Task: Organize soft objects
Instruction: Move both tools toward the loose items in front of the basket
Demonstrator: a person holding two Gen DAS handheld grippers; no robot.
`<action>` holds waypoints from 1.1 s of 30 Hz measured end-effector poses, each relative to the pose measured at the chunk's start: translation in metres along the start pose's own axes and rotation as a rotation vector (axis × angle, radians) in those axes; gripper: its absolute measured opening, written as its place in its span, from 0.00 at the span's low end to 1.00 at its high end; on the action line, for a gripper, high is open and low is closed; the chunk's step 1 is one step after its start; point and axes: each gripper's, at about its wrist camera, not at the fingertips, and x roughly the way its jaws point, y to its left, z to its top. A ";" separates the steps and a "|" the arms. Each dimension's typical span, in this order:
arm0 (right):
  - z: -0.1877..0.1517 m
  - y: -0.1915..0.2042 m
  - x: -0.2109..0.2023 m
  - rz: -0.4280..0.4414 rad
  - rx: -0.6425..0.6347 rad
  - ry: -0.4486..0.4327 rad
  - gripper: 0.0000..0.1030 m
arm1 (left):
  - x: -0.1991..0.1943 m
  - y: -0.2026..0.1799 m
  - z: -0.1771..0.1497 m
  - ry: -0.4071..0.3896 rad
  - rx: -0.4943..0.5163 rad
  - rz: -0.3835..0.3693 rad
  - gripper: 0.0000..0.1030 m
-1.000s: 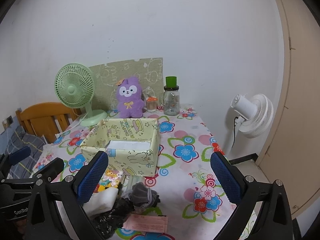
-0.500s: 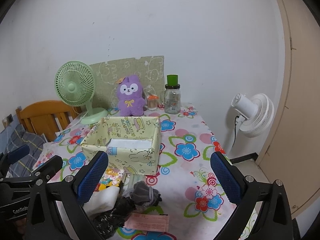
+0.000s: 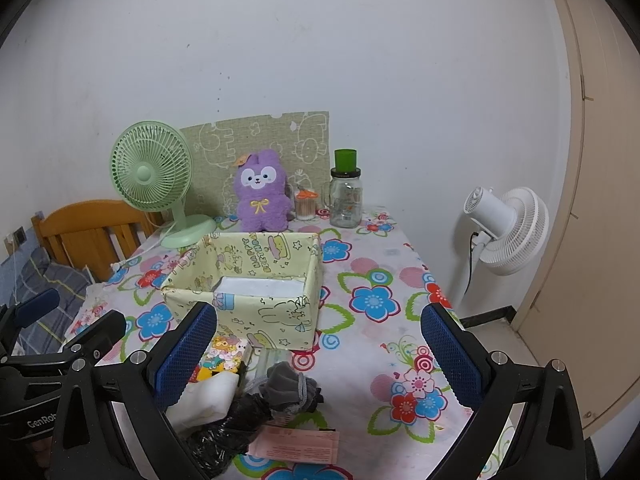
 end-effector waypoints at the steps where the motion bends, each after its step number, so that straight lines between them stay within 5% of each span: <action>1: 0.000 0.000 0.000 0.000 0.000 0.000 1.00 | 0.000 0.000 0.000 0.000 0.000 0.000 0.99; 33: -0.008 0.004 0.030 0.030 0.011 0.077 1.00 | 0.026 0.003 -0.012 0.074 0.009 0.005 0.99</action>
